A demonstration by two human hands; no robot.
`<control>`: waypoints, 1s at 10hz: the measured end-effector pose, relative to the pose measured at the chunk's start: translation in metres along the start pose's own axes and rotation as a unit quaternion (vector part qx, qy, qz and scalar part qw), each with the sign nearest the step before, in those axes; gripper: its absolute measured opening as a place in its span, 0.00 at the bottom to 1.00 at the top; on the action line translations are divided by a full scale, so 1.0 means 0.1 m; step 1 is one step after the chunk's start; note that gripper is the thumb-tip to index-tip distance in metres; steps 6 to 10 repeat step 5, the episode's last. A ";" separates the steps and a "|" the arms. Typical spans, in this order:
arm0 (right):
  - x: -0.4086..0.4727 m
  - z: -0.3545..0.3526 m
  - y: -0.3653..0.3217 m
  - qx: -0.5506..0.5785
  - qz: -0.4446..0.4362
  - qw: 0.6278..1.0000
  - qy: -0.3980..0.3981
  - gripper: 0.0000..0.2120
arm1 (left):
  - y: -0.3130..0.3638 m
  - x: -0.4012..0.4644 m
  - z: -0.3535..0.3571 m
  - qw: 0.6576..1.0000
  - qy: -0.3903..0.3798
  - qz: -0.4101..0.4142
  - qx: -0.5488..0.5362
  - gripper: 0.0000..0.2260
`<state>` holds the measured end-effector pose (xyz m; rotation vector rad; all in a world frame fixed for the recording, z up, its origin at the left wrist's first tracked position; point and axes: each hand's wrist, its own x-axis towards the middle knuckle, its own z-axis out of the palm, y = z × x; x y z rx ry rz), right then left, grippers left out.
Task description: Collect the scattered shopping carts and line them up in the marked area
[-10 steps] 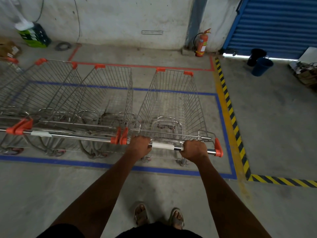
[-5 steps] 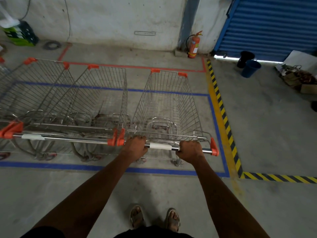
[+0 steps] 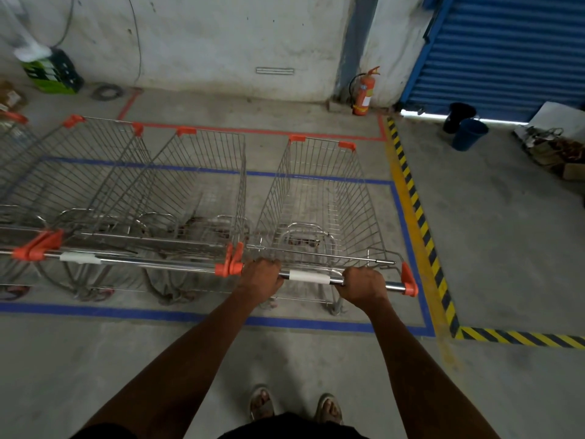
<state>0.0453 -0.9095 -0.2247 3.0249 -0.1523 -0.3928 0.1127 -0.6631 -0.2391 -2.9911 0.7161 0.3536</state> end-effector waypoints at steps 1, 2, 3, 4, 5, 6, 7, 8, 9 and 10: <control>-0.01 -0.01 0.01 0.002 -0.008 1.000 0.003 0.23 | 0.02 0.00 0.00 1.000 -0.004 0.004 0.006 0.15; -0.03 -0.01 -0.01 0.004 -0.008 1.000 0.003 0.23 | 0.02 0.00 -0.02 1.000 -0.011 0.005 0.003 0.15; -0.03 -0.03 -0.01 0.002 -0.013 1.000 -0.001 0.24 | 0.02 -0.02 -0.03 1.000 -0.007 0.009 -0.003 0.15; -0.05 -0.07 0.05 0.020 -0.034 0.999 0.016 0.29 | 0.01 -0.05 -0.06 0.999 -0.008 0.020 -0.034 0.19; -0.06 -0.08 0.01 0.055 -0.056 0.993 0.089 0.32 | -0.02 -0.02 -0.15 0.992 0.006 0.034 -0.122 0.25; -0.06 -0.08 0.01 0.055 -0.056 0.993 0.089 0.32 | -0.02 -0.02 -0.15 0.992 0.006 0.034 -0.122 0.25; -0.06 -0.08 0.01 0.055 -0.056 0.993 0.089 0.32 | -0.02 -0.02 -0.15 0.992 0.006 0.034 -0.122 0.25; -0.06 -0.08 0.01 0.055 -0.056 0.993 0.089 0.32 | -0.02 -0.02 -0.15 0.992 0.006 0.034 -0.122 0.25; -0.06 -0.08 0.01 0.055 -0.056 0.993 0.089 0.32 | -0.02 -0.02 -0.15 0.992 0.006 0.034 -0.122 0.25; -0.06 -0.08 0.01 0.055 -0.056 0.993 0.089 0.32 | -0.02 -0.02 -0.15 0.992 0.006 0.034 -0.122 0.25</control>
